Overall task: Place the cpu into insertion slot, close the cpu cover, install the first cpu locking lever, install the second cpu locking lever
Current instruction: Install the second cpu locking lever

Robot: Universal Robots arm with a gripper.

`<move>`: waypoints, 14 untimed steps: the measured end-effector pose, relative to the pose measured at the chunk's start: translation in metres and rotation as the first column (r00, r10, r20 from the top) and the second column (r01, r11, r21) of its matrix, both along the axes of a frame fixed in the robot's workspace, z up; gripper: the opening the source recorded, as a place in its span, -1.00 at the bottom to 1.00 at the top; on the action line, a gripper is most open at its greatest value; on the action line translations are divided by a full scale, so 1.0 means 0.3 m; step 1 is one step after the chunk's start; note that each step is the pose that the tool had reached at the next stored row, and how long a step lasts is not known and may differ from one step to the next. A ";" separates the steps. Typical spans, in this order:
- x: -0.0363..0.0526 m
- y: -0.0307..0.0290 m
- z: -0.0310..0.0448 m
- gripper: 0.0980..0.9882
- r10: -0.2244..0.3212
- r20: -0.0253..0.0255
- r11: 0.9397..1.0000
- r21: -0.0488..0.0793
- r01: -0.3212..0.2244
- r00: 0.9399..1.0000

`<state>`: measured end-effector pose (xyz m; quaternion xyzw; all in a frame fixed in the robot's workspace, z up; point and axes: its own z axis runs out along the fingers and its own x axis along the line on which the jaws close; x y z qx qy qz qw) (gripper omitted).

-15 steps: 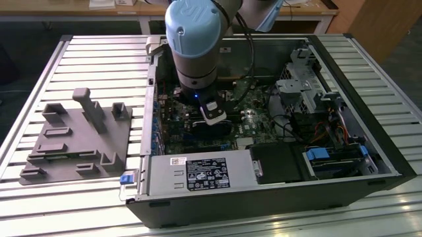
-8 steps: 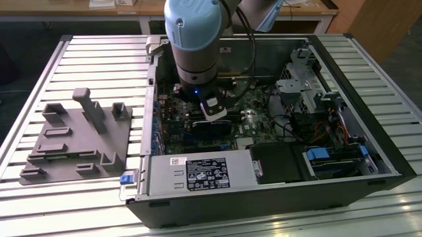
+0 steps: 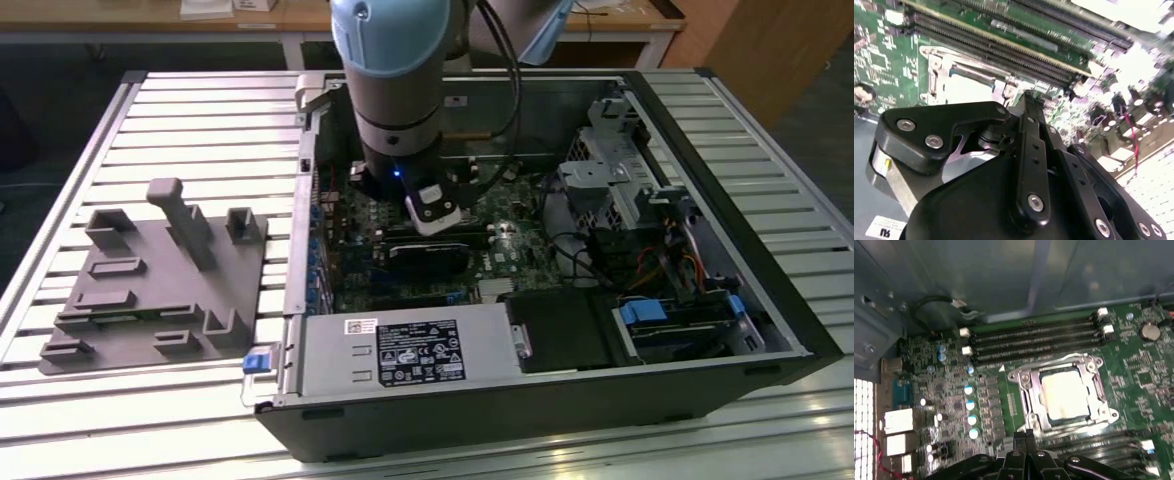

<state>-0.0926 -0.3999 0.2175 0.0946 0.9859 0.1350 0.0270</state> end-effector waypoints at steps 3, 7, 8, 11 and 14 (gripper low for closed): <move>0.002 0.000 0.006 -0.98 -0.002 0.000 1.000 -0.022 0.002 1.000; 0.025 0.000 0.007 -0.98 -0.002 -0.001 0.999 -0.032 0.002 1.000; 0.036 0.000 0.008 -0.98 -0.002 -0.001 0.999 -0.033 0.002 1.000; 0.070 0.000 0.007 -0.98 -0.003 -0.004 0.999 -0.036 0.002 1.000; 0.104 0.000 0.008 -0.98 -0.003 -0.006 0.999 -0.039 0.002 1.000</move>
